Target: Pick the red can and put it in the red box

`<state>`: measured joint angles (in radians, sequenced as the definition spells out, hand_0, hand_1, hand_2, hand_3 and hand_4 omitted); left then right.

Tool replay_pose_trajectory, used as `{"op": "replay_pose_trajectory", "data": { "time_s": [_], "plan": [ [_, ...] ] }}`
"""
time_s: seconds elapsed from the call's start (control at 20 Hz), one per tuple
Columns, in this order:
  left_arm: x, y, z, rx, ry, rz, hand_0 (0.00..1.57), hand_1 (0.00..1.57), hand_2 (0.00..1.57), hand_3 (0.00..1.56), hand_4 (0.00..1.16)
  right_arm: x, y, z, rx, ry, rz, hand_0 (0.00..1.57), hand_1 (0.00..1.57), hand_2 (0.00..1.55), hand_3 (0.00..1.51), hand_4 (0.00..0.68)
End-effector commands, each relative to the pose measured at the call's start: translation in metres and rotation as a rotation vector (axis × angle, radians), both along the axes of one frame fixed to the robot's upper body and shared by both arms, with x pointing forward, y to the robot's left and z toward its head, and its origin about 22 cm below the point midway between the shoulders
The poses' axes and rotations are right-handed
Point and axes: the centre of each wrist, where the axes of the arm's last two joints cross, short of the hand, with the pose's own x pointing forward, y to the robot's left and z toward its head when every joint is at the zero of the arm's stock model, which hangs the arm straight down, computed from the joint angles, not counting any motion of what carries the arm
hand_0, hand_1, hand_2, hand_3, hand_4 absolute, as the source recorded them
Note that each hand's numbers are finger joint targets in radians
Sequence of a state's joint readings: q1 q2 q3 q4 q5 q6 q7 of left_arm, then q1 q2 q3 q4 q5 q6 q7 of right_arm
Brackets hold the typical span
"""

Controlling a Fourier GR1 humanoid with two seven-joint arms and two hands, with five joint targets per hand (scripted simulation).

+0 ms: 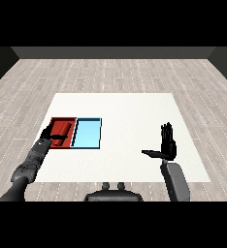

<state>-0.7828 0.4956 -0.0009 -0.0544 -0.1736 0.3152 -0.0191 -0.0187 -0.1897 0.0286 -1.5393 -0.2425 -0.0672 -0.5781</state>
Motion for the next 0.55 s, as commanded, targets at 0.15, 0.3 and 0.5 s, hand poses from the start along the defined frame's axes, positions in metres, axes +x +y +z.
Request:
{"op": "replay_pose_trajectory", "data": {
  "time_s": [0.15, 0.3, 0.5],
  "plan": [
    [0.006, -0.012, 0.004, -0.183, -0.544, 0.044, 0.0, 0.0, 0.0, 0.0, 0.0, -0.007, -0.009, 0.0, 0.003, -0.021, 0.026, 0.0, 0.0, 0.0, 0.0, 0.0],
    [0.033, -0.044, 0.029, -0.277, -0.847, -0.078, 0.0, 0.0, 0.0, 0.0, 0.0, 0.0, 0.006, -0.002, 0.022, -0.008, 0.054, 0.0, 0.0, 0.0, 0.0, 0.0],
    [0.04, -0.065, 0.043, -0.369, -1.06, -0.264, 0.0, 0.0, 0.0, 0.0, 0.0, -0.004, -0.01, 0.005, 0.011, 0.0, 0.05, 0.0, 0.0, 0.0, 0.0, 0.0]
  ]
}}
